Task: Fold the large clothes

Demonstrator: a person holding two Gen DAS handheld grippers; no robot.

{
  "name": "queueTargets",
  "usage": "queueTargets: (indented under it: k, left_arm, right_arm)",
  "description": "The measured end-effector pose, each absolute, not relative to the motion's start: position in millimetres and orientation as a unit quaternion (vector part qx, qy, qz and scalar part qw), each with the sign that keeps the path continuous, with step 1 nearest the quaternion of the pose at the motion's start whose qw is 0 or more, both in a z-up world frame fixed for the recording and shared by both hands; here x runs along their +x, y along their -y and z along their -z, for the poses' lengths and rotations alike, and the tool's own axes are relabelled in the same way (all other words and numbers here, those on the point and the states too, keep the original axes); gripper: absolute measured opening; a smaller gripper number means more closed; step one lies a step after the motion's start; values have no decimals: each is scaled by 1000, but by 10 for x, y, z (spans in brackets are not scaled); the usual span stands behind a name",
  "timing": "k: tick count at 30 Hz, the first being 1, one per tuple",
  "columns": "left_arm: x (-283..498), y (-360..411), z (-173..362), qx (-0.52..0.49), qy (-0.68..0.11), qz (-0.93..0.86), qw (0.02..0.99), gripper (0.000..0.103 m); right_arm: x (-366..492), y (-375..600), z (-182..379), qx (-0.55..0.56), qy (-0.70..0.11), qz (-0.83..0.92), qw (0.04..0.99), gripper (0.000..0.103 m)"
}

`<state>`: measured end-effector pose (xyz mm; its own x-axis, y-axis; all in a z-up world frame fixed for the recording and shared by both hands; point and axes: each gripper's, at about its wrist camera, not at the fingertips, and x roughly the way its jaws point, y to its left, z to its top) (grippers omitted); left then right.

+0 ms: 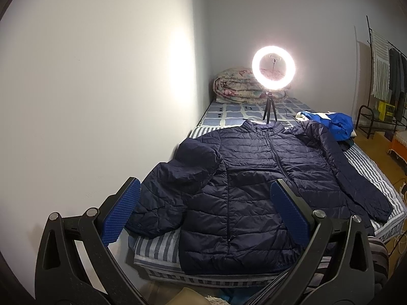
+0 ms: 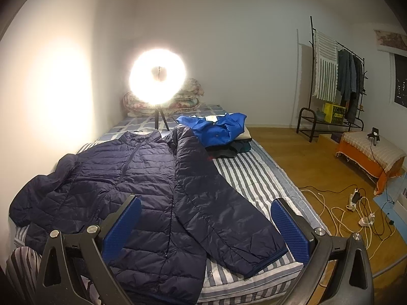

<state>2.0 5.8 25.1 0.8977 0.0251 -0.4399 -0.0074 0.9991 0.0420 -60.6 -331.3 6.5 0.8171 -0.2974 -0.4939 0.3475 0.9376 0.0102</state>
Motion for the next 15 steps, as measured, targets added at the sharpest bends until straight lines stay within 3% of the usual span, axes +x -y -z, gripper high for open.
queueTargets:
  k: [15]
  left_arm:
    - [5, -80, -230, 18, -221, -12, 975, 103]
  right_arm:
    - [-593, 3301, -88, 48, -250, 171, 952, 103]
